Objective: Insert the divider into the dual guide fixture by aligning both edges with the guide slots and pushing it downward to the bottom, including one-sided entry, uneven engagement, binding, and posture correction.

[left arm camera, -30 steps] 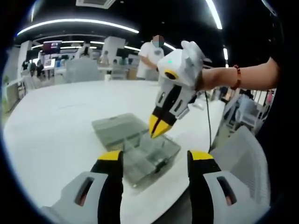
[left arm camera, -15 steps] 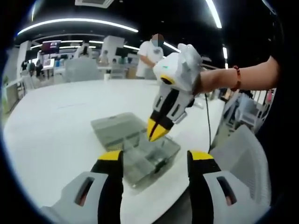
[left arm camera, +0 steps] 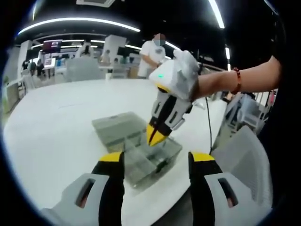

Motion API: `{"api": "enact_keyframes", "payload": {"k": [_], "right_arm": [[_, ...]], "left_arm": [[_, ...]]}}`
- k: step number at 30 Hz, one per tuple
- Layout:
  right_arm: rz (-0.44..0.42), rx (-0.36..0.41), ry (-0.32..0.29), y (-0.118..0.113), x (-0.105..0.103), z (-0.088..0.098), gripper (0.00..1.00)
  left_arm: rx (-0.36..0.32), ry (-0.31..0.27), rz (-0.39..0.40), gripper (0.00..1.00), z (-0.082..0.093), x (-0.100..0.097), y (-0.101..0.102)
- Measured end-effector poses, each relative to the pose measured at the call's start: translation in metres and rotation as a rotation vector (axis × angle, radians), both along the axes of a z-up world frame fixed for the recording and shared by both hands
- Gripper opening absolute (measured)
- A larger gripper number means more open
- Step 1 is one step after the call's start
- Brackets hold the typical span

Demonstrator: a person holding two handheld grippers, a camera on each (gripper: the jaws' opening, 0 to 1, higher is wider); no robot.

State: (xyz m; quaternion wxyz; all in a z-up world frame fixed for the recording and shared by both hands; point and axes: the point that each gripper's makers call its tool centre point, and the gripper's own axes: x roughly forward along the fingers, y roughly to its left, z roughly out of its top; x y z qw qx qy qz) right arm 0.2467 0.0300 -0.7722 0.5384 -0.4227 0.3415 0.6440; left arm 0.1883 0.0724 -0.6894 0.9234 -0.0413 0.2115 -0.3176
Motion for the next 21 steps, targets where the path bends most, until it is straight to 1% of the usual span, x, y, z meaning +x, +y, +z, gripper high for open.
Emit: {"api": "enact_keyframes", "payload": {"k": [13, 15, 21], "right_arm": [[0.005, -0.03, -0.002, 0.0005, 0.0008, -0.0045, 0.0], [0.008, -0.036, -0.003, 0.0004, 0.001, -0.0086, 0.0], [-0.002, -0.035, 0.009, -0.0006, 0.0013, -0.0077, 0.0]], "left_arm": [[0.002, 0.003, -0.004, 0.54, -0.0013, 0.0007, -0.0012], [0.002, 0.004, -0.004, 0.54, -0.0018, 0.0013, -0.0011], [-0.002, 0.003, -0.004, 0.54, -0.0016, 0.0014, -0.0016]]}}
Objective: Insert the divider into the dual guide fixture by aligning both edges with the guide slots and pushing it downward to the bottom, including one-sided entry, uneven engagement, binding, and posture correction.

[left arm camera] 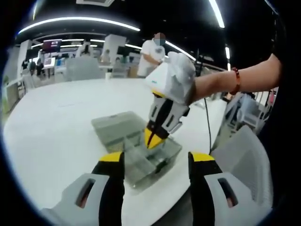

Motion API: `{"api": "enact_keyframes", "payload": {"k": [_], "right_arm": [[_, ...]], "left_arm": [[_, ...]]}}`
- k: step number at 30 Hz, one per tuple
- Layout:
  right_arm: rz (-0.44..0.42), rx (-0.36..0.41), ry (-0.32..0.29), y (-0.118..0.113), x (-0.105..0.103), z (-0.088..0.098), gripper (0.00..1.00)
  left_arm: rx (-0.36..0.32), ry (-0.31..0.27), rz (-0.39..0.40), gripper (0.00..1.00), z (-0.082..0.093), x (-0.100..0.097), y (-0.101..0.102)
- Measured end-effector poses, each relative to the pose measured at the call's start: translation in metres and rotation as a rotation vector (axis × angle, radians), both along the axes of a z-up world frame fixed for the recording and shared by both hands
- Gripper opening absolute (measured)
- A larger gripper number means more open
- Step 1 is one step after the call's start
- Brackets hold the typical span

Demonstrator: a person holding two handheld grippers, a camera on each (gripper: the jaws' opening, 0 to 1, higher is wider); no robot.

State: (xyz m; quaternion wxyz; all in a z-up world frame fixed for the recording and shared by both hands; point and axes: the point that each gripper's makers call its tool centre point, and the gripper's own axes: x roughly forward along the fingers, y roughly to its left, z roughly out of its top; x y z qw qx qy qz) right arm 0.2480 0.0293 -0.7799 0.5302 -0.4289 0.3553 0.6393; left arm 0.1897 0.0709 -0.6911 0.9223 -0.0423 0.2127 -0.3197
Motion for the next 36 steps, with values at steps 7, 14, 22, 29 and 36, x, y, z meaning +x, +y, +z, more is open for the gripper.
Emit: {"api": "enact_keyframes", "payload": {"k": [7, 14, 22, 29, 36], "right_arm": [[0.007, -0.022, -0.02, 0.001, -0.001, -0.007, 0.0], [0.006, -0.082, -0.04, 0.005, -0.001, -0.015, 0.0], [-0.027, -0.046, -0.03, 0.005, -0.002, -0.013, 0.0], [-0.092, 0.006, -0.006, 0.007, -0.002, -0.008, 0.03], [-0.121, 0.02, 0.003, 0.006, -0.003, -0.008, 0.08]], "left_arm": [[0.003, 0.0, -0.009, 0.54, 0.0, 0.001, -0.003], [0.006, -0.006, -0.001, 0.54, 0.003, 0.001, -0.001], [0.016, 0.003, 0.015, 0.54, 0.0, -0.001, 0.007], [0.01, -0.001, 0.039, 0.54, 0.003, 0.003, 0.01], [0.022, 0.028, 0.061, 0.54, -0.005, 0.003, 0.016]]}}
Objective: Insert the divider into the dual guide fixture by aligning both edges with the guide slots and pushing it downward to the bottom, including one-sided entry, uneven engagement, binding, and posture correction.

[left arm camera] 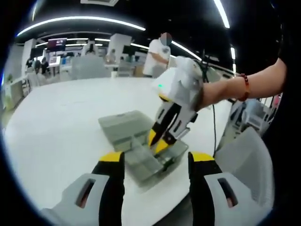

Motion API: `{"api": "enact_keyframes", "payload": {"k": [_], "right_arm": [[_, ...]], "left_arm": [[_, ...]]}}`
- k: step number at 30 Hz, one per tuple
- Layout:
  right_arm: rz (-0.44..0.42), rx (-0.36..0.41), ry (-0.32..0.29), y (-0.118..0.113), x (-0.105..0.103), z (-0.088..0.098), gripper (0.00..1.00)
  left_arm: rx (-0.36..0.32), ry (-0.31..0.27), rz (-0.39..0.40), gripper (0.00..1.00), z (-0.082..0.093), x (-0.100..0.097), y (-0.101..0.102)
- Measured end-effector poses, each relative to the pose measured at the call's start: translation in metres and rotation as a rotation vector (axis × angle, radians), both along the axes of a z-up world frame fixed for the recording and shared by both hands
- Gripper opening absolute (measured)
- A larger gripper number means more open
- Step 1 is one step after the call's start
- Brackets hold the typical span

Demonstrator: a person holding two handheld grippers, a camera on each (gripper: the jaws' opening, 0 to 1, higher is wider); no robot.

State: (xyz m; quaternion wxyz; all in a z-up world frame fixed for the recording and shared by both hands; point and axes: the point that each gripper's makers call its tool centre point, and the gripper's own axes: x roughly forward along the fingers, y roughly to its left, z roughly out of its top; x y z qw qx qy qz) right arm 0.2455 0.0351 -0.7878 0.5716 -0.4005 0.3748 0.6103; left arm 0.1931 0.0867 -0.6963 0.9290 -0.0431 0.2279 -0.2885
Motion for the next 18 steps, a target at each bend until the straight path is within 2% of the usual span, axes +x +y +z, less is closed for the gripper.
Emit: {"api": "enact_keyframes", "payload": {"k": [11, 18], "right_arm": [[-0.049, 0.047, 0.005, 0.003, -0.0021, 0.001, 0.14], [-0.109, 0.098, -0.001, 0.0065, 0.0039, 0.0096, 0.16]], "left_arm": [[0.012, 0.029, 0.006, 0.54, -0.0078, -0.0018, 0.006], [0.023, 0.038, 0.013, 0.54, -0.0075, -0.0037, 0.0104]]}}
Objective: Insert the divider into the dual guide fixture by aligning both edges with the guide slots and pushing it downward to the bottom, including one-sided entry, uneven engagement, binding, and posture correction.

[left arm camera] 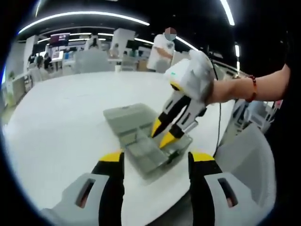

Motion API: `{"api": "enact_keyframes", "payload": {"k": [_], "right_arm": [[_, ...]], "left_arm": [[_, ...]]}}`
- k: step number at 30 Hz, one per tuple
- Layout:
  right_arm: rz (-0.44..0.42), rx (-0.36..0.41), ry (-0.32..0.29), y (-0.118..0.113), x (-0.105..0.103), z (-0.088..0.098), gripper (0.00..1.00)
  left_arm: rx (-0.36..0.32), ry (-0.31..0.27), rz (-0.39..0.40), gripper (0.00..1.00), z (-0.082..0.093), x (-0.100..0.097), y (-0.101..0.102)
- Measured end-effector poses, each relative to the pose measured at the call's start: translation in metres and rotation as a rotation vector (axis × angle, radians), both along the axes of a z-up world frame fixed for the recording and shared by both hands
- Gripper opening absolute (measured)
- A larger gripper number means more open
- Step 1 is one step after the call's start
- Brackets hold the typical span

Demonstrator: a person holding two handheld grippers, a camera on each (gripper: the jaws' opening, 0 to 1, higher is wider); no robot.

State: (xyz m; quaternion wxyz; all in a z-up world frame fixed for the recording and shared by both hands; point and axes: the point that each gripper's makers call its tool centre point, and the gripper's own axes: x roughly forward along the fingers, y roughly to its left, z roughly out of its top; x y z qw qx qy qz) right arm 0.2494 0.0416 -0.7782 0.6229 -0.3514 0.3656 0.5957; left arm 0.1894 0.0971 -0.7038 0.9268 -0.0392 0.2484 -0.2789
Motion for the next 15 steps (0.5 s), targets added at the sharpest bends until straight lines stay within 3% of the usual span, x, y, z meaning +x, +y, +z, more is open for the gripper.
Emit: {"api": "enact_keyframes", "payload": {"k": [15], "right_arm": [[-0.133, 0.156, -0.065, -0.001, 0.007, 0.038, 0.23]], "left_arm": [[0.04, -0.007, 0.035, 0.54, 0.01, -0.003, 0.009]]}}
